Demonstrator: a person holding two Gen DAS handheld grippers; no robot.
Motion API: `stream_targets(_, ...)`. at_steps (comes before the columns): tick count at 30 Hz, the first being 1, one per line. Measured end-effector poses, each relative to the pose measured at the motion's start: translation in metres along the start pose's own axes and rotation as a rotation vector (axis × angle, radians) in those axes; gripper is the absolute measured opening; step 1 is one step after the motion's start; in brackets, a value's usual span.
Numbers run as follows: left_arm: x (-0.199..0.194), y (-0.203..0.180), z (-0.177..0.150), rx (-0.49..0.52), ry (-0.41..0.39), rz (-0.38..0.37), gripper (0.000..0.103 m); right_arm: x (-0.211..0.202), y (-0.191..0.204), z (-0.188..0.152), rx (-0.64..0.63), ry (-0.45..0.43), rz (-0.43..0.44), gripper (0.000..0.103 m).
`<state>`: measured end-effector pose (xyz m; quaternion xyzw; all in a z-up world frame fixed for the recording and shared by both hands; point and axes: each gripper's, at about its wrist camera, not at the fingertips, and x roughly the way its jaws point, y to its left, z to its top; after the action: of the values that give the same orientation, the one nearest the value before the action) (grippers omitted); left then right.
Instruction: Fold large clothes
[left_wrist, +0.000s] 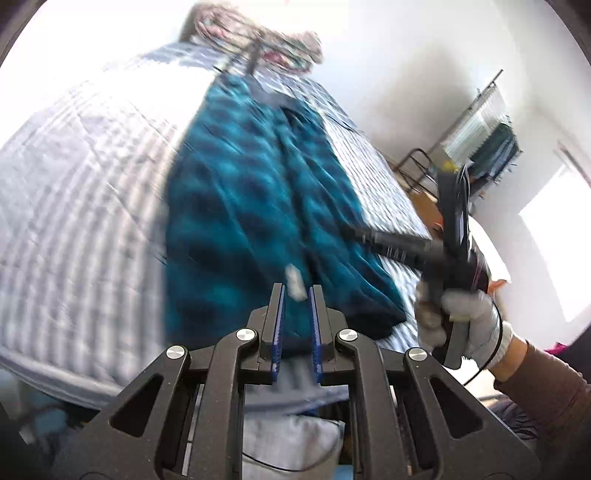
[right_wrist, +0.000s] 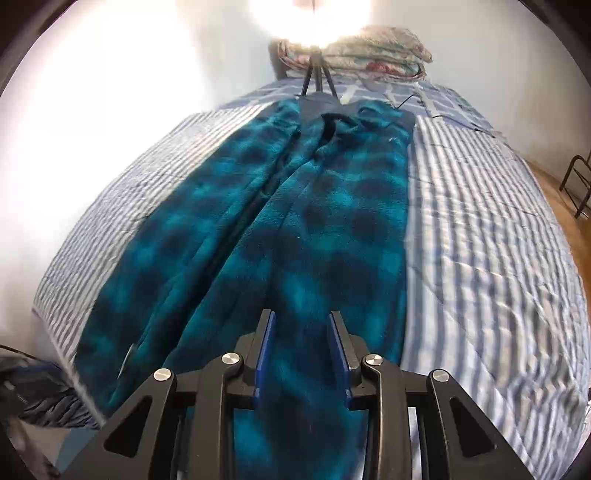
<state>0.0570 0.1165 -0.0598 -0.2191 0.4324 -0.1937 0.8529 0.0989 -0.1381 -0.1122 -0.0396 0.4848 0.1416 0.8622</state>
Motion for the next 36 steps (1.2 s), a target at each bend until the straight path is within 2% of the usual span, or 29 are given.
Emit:
stream_targets(4, -0.017, 0.007, 0.031, 0.021, -0.032, 0.045, 0.01, 0.03, 0.04, -0.011, -0.205, 0.079, -0.06, 0.03)
stream_targets(5, -0.022, 0.005, 0.044, 0.044, -0.034, 0.056, 0.015, 0.026, 0.05, -0.015, -0.255, 0.075, -0.095, 0.029)
stream_targets(6, -0.025, 0.003, 0.052, 0.059, -0.035, 0.056, 0.02, 0.022, 0.052, -0.013, -0.273, 0.084, -0.094, 0.029)
stream_targets(7, -0.03, 0.0, 0.065, 0.081, -0.038, 0.055, 0.033, 0.019, 0.05, -0.01, -0.263, 0.091, -0.073, 0.027)
stream_targets(8, -0.035, -0.004, 0.08, 0.101, -0.044, 0.048, 0.044, 0.011, 0.043, -0.004, -0.226, 0.091, -0.032, 0.03)
stream_targets(9, -0.038, -0.007, 0.089, 0.114, -0.05, 0.04, 0.046, 0.0, 0.035, 0.002, -0.186, 0.079, -0.001, 0.032)
stream_targets(13, -0.041, -0.02, 0.148, 0.15, -0.055, -0.002, 0.05, -0.033, 0.015, 0.021, -0.119, 0.024, 0.032, 0.042)
stream_targets(18, -0.018, -0.033, 0.211, 0.193, -0.057, -0.007, 0.052, -0.058, -0.014, 0.056, -0.061, -0.035, 0.049, 0.044)
stream_targets(20, -0.001, -0.036, 0.234, 0.195, -0.043, -0.014, 0.052, -0.066, -0.026, 0.07, -0.044, -0.063, 0.045, 0.047)
stream_targets(23, 0.039, -0.038, 0.272, 0.161, 0.003, -0.072, 0.055, -0.072, -0.044, 0.088, -0.009, -0.097, 0.039, 0.053)
stream_targets(24, 0.049, -0.038, 0.279, 0.147, 0.011, -0.085, 0.058, -0.07, -0.049, 0.094, -0.002, -0.104, 0.036, 0.054)
stream_targets(26, 0.08, -0.037, 0.298, 0.116, 0.039, -0.118, 0.07, -0.064, -0.064, 0.106, 0.02, -0.114, 0.035, 0.056)
stream_targets(32, 0.2, -0.03, 0.329, 0.034, 0.14, -0.192, 0.07, -0.015, -0.122, 0.137, 0.128, -0.113, 0.045, 0.057)
stream_targets(36, 0.269, -0.025, 0.346, -0.001, 0.178, -0.206, 0.07, 0.024, -0.159, 0.153, 0.214, -0.107, 0.065, 0.057)
